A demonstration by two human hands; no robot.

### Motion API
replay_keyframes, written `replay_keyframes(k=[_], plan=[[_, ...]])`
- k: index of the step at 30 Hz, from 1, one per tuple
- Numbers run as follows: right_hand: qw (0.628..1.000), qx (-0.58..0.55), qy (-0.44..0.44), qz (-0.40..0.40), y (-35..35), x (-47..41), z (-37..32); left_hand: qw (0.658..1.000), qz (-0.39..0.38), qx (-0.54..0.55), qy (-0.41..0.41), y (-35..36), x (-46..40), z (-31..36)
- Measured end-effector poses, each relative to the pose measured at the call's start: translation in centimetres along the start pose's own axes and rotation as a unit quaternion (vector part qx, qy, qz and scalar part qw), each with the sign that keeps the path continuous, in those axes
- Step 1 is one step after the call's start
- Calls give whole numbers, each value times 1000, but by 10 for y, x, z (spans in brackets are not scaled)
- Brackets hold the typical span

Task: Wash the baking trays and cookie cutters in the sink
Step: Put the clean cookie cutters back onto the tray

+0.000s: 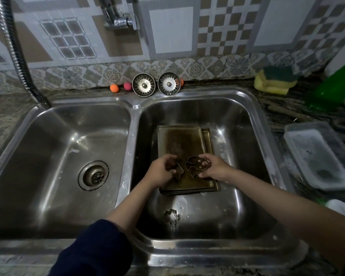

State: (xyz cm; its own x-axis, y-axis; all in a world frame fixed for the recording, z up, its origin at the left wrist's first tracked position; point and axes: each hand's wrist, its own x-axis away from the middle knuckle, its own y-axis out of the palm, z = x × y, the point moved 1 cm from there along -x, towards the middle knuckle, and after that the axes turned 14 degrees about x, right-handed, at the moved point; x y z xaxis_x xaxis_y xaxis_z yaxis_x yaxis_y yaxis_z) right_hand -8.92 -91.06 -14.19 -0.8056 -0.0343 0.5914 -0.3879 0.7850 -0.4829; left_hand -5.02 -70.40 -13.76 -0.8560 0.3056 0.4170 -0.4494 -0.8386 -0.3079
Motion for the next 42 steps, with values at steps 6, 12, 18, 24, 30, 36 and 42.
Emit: replay_keyframes(k=[6, 12, 18, 24, 30, 36, 42], plan=[[998, 37, -35, -33, 9, 7, 3, 995, 27, -17, 95, -2, 20, 6], [997, 65, -31, -22, 9, 6, 6, 902, -346, -256, 24, 14, 43, -10], [998, 51, -36, -21, 7, 8, 7, 803, -400, -442, 18, 28, 41, -47], [998, 40, -39, -23, 9, 7, 13, 783, -362, -505, 25, 31, 42, -51], [998, 28, -44, -24, 11, 5, 16, 873, -307, -377, 48, 28, 51, -32], [999, 22, -41, -22, 13, 1, 21, 964, -211, -147, 59, 24, 64, 6], [999, 28, -39, 16, 19, -6, 35, 992, 39, -92, 76, 13, 49, 14]])
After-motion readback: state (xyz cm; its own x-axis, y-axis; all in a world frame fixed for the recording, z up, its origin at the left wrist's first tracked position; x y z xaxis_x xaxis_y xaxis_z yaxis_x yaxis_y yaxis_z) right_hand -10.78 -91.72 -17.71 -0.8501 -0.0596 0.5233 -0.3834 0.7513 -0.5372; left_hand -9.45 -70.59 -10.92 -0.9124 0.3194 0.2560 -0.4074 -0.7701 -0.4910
